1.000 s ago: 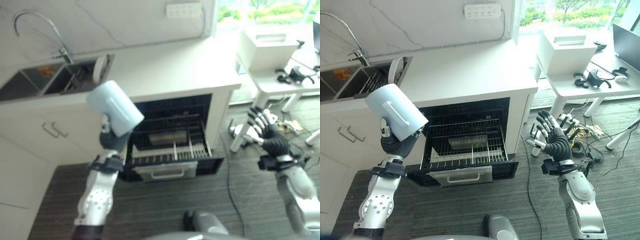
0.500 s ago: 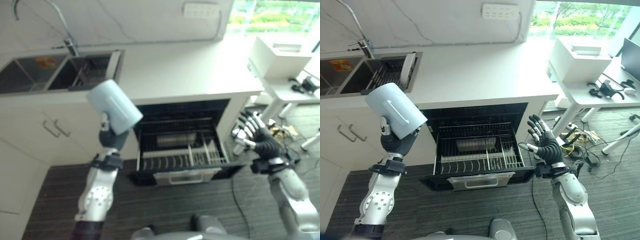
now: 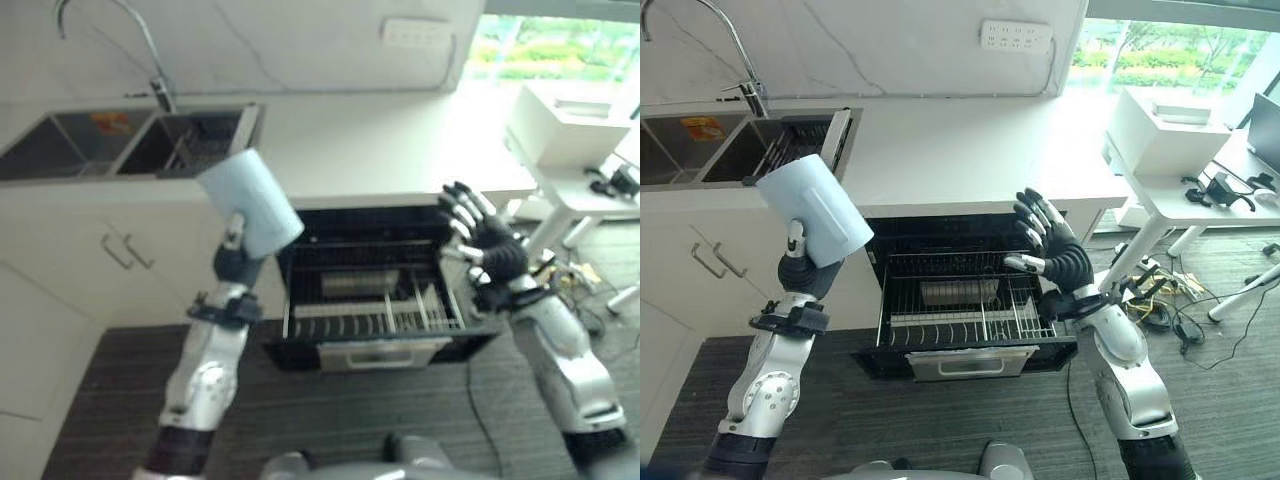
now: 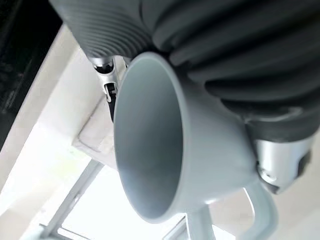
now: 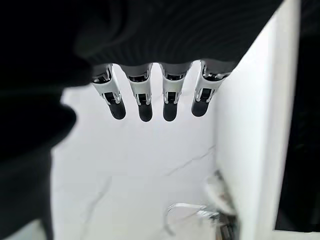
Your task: Place the dishes in the dishwasher.
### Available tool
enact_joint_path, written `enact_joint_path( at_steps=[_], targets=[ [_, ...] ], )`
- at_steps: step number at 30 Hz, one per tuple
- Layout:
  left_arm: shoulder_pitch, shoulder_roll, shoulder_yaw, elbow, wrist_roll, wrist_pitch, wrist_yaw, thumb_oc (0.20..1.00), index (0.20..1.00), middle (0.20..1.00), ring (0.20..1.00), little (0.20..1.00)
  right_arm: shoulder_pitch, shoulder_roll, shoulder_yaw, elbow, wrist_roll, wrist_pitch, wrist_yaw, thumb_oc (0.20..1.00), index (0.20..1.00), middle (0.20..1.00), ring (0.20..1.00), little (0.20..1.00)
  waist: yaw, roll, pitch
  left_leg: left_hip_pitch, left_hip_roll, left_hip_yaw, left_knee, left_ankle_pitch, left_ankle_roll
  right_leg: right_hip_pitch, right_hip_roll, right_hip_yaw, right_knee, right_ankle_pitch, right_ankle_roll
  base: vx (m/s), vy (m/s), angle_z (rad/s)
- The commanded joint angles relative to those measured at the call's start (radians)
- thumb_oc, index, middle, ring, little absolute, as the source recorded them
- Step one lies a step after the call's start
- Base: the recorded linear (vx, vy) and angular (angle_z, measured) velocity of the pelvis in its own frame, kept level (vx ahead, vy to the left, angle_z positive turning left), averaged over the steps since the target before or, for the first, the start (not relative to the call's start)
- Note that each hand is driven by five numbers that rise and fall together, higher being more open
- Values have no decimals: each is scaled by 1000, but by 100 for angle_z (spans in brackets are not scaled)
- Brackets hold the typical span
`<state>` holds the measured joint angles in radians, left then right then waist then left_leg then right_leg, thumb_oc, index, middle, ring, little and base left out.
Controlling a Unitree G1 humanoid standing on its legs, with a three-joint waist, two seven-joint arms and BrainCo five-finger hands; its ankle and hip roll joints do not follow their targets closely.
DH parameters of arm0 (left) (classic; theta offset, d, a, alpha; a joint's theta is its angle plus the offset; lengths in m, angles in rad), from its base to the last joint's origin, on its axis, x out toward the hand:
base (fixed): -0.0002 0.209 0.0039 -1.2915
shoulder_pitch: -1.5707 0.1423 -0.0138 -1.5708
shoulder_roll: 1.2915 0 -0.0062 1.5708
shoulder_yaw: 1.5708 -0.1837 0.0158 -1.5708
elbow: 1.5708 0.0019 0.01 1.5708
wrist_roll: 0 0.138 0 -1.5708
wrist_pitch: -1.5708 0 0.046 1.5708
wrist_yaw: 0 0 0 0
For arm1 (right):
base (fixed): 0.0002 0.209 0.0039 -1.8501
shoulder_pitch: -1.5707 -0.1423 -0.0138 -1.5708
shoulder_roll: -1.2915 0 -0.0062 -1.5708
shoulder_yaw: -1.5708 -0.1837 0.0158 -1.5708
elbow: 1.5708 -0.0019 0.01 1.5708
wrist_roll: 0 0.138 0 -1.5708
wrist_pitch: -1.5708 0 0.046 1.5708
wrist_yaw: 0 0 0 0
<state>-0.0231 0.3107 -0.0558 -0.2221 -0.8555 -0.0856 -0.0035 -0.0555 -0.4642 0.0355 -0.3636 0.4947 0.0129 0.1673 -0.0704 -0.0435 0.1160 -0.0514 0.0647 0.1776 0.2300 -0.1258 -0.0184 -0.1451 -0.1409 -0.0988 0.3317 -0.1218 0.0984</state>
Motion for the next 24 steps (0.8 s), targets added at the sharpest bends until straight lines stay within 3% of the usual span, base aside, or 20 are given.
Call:
enact_joint_path(
  at_steps=[1,6,9,17,24],
  targets=[
    [-52,32,-13,-28,168,-123,99,200,200,200,200,200,-31,-16,-10,-46,16,-46,15,1000,1000,1000,1000,1000,15,-5,-34,-20,63,13,70,-91,-28,33,-51,-39,-32,1,66,0,0,0],
    [-100,31,-72,5,331,-160,229,200,200,200,200,200,-98,-36,18,-50,20,-49,-14,1000,1000,1000,1000,1000,22,-11,-40,-17,62,13,70,-96,-27,39,-44,-38,-32,-7,61,0,0,0],
    [-138,30,-93,36,517,-218,421,200,200,200,200,200,-147,-34,41,-49,-1,-47,-28,1000,1000,1000,1000,1000,23,-16,-46,-15,61,13,70,-100,-27,41,-39,-34,-32,-10,58,0,-6,-1],
    [-265,39,-190,150,953,-203,735,200,200,200,200,200,-277,-3,123,-28,16,28,-90,1000,1000,1000,1000,1000,16,-31,-60,-7,61,16,70,-110,-27,47,-25,-18,-32,-15,50,0,-3,0],
    [-324,33,-251,197,1087,-199,844,200,200,200,200,200,-357,26,185,-12,8,62,-130,1000,1000,1000,1000,1000,17,-35,-67,1,62,18,70,-116,-27,53,-17,-7,-32,-19,46,0,-4,-1]
  ],
)
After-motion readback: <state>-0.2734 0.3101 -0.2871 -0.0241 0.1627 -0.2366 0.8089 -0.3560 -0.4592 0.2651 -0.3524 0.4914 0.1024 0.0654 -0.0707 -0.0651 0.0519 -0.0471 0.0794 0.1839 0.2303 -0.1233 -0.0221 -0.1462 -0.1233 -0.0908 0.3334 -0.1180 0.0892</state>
